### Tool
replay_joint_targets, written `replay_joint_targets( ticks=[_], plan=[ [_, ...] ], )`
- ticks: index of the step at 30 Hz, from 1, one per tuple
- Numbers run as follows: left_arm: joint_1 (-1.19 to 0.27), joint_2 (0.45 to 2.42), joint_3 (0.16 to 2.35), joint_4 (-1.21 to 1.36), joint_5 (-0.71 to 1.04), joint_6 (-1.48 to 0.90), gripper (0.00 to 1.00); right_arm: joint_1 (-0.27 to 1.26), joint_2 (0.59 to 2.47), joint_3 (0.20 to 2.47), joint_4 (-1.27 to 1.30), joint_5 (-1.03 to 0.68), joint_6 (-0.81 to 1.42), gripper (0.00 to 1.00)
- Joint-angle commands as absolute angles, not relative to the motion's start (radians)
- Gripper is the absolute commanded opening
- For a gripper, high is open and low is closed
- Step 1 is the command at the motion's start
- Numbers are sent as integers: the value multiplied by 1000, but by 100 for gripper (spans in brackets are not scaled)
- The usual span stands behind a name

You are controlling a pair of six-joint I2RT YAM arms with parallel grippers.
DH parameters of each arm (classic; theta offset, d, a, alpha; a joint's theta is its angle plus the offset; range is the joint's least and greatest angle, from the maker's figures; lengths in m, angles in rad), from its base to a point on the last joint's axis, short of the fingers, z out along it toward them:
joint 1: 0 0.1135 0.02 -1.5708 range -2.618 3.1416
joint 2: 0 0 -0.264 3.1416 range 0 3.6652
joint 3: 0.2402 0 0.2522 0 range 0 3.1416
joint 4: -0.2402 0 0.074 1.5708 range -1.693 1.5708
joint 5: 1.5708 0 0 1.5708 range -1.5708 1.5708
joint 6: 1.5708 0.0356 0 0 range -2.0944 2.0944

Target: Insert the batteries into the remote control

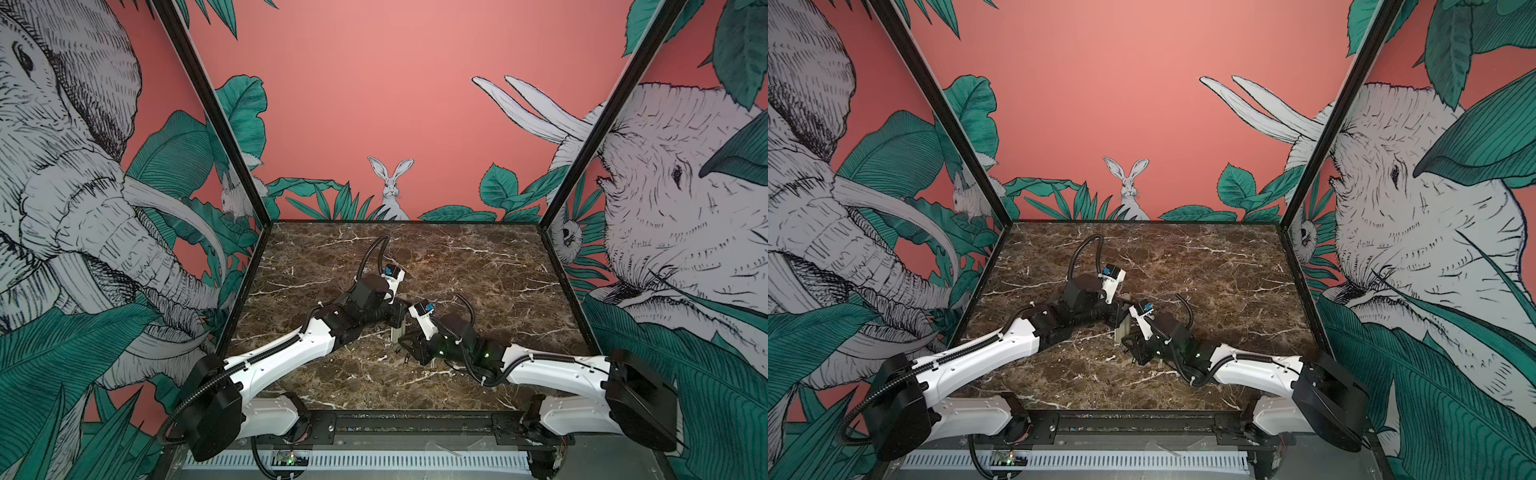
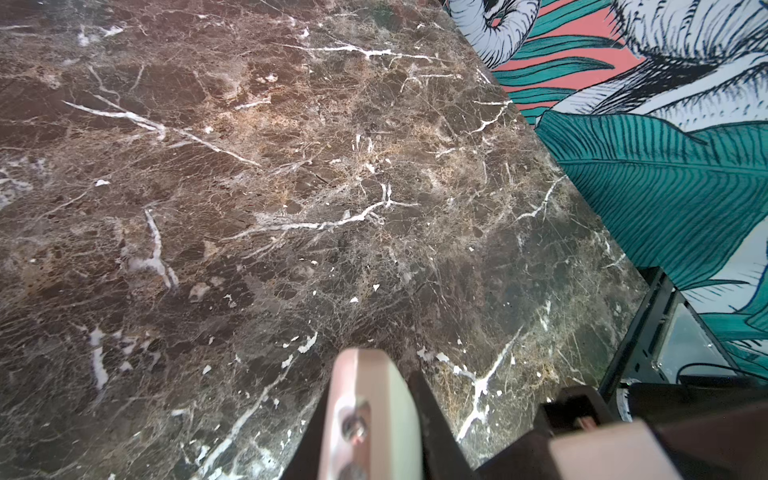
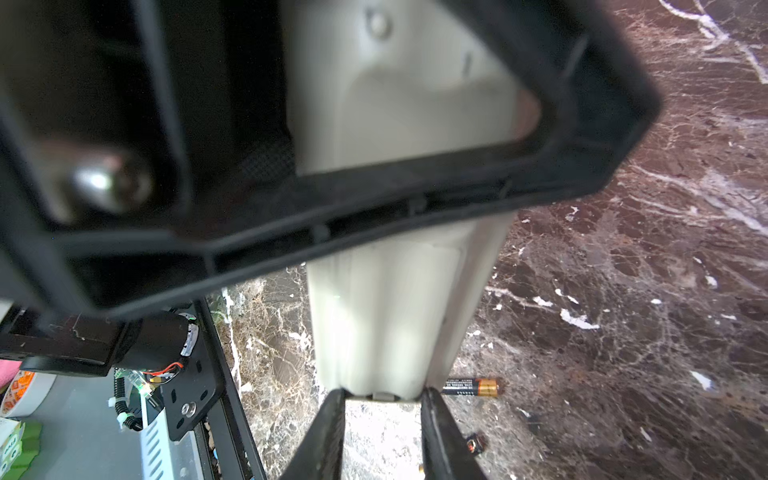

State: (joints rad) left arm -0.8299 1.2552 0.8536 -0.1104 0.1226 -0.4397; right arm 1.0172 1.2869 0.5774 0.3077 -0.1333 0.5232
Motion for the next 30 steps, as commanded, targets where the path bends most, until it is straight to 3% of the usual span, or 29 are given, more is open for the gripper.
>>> replay_joint_targets(
  ticks=[1, 5, 11, 20, 26, 30],
  plan=[
    [-839, 1248, 859, -45, 213, -462, 0, 1018, 1275, 609, 335, -113, 510, 31],
    [-839, 1252, 852, -40, 224, -464, 0, 1018, 1269, 606, 342, -107, 510, 43],
    [-839, 1255, 851, -35, 234, -461, 0, 1017, 1264, 605, 342, -95, 505, 43],
    [-840, 1256, 847, -34, 245, -457, 0, 1016, 1266, 604, 366, -97, 502, 32],
    [-841, 1255, 842, -31, 247, -457, 0, 1016, 1266, 600, 395, -105, 502, 33],
    [-841, 1255, 841, -29, 249, -458, 0, 1017, 1266, 592, 418, -107, 504, 43]
  ],
)
